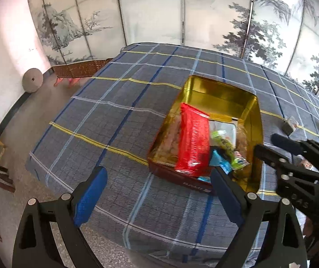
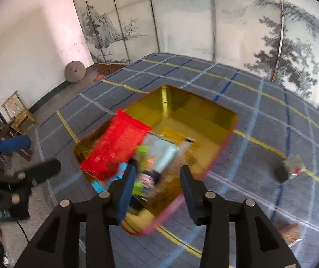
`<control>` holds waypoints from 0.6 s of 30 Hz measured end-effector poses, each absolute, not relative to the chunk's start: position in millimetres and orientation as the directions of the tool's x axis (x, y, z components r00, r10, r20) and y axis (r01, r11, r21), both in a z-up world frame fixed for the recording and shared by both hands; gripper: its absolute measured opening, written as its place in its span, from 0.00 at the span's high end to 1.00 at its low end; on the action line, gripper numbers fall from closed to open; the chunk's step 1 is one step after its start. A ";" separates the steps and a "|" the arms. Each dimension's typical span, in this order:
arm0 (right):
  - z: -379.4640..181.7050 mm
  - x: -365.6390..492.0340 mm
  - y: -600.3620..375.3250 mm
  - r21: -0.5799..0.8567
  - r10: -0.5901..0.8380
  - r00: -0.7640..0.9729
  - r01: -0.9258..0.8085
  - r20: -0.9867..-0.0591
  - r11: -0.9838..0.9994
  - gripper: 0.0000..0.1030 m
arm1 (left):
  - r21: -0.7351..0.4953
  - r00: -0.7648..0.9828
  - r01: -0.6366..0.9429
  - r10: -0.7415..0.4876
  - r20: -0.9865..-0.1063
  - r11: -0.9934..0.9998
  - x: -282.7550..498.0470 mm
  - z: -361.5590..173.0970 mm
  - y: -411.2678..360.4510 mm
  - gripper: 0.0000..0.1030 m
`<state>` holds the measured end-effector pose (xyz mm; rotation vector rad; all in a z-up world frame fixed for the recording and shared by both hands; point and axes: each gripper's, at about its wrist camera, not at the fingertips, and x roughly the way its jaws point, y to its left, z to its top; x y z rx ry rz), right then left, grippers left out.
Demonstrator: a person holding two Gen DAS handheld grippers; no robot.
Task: Organize snacks
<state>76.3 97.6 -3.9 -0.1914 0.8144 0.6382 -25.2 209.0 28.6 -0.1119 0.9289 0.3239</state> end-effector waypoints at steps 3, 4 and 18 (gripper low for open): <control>-4.3 75.3 63.2 0.045 0.417 0.549 -0.566 -0.724 0.823 0.54 | 0.047 0.556 -0.297 0.213 -0.804 0.954 -21.0 26.6 197.7 0.11; -5.5 76.1 50.1 0.040 0.402 0.556 -0.550 -0.727 0.834 0.54 | 0.048 0.557 -0.288 0.208 -0.804 0.956 -19.6 26.2 194.0 0.11; -50.9 92.6 -87.5 -0.014 0.210 0.576 -0.359 -0.790 0.933 0.46 | 0.077 0.565 -0.153 0.151 -0.811 0.985 7.6 17.8 133.3 0.11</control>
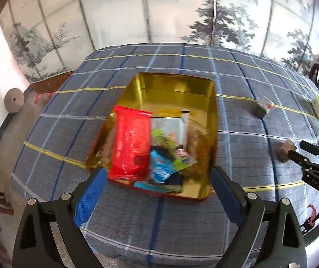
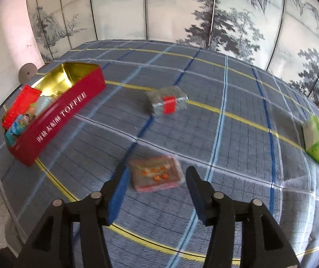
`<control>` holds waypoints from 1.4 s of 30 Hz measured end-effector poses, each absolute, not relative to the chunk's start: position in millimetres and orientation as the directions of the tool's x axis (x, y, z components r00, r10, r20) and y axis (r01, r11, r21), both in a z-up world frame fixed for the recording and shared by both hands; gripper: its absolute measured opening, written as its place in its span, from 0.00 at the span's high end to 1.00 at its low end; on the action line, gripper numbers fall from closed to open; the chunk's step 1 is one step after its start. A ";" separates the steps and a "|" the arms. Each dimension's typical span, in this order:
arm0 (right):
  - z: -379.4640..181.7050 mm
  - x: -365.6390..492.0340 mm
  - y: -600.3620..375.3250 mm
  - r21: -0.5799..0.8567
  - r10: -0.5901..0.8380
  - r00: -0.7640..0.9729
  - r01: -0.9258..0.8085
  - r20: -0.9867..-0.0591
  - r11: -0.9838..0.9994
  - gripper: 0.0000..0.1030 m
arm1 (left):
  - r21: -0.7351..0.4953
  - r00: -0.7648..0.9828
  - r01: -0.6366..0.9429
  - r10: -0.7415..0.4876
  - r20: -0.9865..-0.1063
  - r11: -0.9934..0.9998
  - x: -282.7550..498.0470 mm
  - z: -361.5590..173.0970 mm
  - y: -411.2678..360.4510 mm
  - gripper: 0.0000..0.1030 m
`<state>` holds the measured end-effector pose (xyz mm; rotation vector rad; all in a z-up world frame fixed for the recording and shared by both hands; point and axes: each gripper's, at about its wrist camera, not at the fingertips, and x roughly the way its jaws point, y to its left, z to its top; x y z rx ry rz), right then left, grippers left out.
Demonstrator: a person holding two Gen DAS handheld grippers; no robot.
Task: Organize snacks
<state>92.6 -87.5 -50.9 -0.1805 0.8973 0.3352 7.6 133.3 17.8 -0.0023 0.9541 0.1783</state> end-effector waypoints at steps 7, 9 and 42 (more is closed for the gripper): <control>-68.5 99.7 -87.9 0.012 0.252 0.551 -0.402 -0.796 0.916 0.45 | 0.097 0.564 -0.070 0.119 -0.817 0.993 21.5 12.5 102.9 0.11; -71.4 101.8 -86.9 0.013 0.261 0.551 -0.413 -0.792 0.911 0.45 | 0.097 0.563 -0.048 0.107 -0.820 0.994 26.6 10.9 93.6 0.11; -76.6 165.6 -160.9 -0.039 0.148 0.628 -0.274 -0.764 0.961 0.52 | 0.162 0.558 0.122 0.067 -0.827 0.979 117.0 -36.9 -4.7 0.11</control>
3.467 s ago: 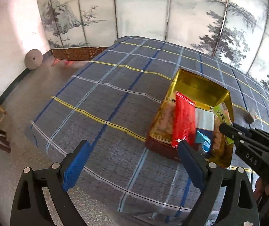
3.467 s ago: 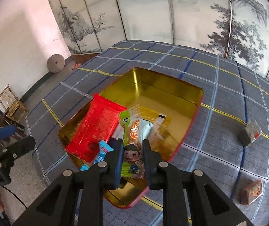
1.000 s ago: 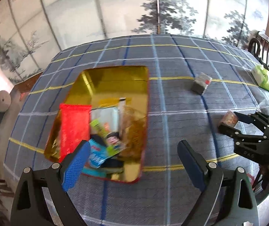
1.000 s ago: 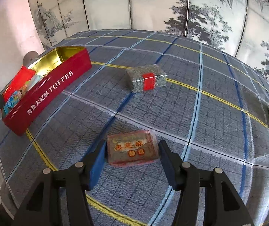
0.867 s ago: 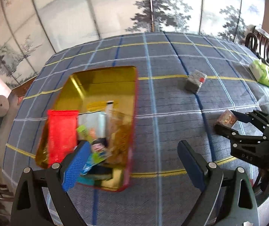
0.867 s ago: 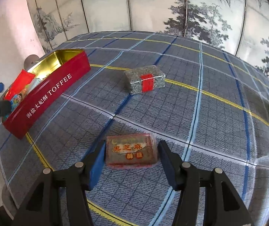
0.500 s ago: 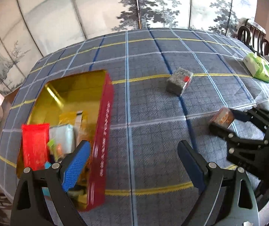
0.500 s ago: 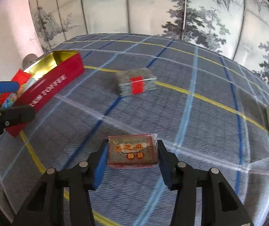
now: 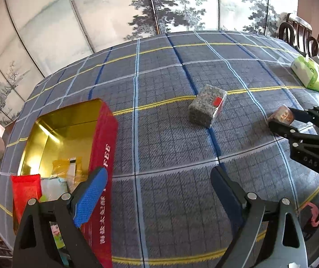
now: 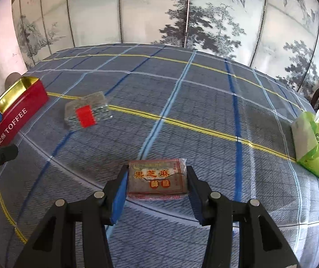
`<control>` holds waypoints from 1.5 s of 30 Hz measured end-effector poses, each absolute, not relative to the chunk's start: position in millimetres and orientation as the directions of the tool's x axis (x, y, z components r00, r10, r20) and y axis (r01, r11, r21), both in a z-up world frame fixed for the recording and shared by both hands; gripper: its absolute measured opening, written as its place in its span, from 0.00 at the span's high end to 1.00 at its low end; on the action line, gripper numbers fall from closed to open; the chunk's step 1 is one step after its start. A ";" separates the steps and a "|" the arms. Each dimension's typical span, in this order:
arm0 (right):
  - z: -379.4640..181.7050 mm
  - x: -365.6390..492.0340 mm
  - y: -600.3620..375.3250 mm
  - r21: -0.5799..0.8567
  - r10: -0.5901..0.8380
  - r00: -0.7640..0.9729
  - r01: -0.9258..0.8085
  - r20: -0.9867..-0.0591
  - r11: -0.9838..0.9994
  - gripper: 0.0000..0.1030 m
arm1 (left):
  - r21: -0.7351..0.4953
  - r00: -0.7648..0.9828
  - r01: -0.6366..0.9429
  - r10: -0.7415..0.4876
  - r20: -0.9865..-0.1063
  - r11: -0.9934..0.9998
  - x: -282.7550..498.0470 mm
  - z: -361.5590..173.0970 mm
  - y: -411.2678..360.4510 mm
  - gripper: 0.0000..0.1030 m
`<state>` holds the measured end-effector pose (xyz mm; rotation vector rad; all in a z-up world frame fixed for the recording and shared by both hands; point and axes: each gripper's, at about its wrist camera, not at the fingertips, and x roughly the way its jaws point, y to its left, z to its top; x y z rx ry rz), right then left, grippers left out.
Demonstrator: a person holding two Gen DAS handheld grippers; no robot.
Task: Organize snacks
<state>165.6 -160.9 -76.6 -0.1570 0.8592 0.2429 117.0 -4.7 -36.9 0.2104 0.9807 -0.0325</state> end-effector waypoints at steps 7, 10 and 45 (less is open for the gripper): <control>-78.1 171.0 -166.1 -0.033 0.142 0.624 -0.261 -0.769 0.965 0.52 | 0.182 0.576 0.163 0.057 -0.816 0.970 129.0 -37.0 -15.9 0.11; -77.4 171.3 -166.7 -0.033 0.142 0.624 -0.261 -0.769 0.965 0.52 | 0.166 0.590 0.187 0.024 -0.807 0.968 135.3 -35.7 -18.2 0.11; -76.5 171.5 -167.7 -0.030 0.144 0.624 -0.260 -0.768 0.965 0.52 | 0.063 0.513 0.313 -0.113 -0.851 0.948 198.7 -65.3 -50.8 0.63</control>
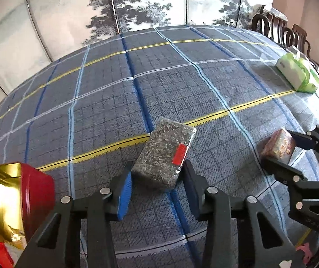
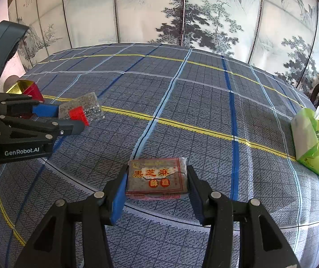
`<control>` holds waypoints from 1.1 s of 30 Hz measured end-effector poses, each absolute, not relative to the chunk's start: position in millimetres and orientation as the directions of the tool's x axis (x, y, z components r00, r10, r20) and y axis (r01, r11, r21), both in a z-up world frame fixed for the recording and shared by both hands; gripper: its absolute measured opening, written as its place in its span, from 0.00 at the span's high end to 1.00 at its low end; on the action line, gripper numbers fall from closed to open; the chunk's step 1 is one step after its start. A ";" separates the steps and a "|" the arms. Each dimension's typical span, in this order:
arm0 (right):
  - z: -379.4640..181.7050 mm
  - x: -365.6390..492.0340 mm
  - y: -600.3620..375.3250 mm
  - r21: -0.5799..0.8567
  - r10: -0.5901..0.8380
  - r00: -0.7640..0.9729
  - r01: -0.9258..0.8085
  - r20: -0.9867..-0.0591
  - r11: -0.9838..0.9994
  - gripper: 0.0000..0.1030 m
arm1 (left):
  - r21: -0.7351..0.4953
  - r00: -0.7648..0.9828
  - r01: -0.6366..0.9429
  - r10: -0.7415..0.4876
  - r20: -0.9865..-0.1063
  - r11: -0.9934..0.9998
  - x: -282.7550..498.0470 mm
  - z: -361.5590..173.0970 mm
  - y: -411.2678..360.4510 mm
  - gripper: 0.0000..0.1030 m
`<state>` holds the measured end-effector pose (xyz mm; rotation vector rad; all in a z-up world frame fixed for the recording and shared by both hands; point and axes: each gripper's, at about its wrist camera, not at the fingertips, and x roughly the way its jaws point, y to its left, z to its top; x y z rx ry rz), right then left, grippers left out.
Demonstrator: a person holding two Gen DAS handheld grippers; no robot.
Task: Organize snacks
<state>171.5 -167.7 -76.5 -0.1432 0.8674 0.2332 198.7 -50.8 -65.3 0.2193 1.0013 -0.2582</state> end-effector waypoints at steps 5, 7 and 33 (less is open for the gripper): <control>-76.1 171.5 -167.8 -0.030 0.144 0.624 -0.260 -0.768 0.965 0.52 | 0.067 0.505 0.293 -0.095 -0.858 0.954 189.2 -64.2 -48.3 0.63; -76.5 171.5 -167.8 -0.030 0.144 0.624 -0.260 -0.768 0.965 0.52 | 0.069 0.504 0.284 -0.087 -0.859 0.956 184.9 -63.9 -45.8 0.63; -76.8 171.5 -168.6 -0.031 0.143 0.625 -0.259 -0.767 0.965 0.52 | -0.027 0.530 0.101 -0.077 -0.844 0.995 93.1 -0.1 9.1 0.64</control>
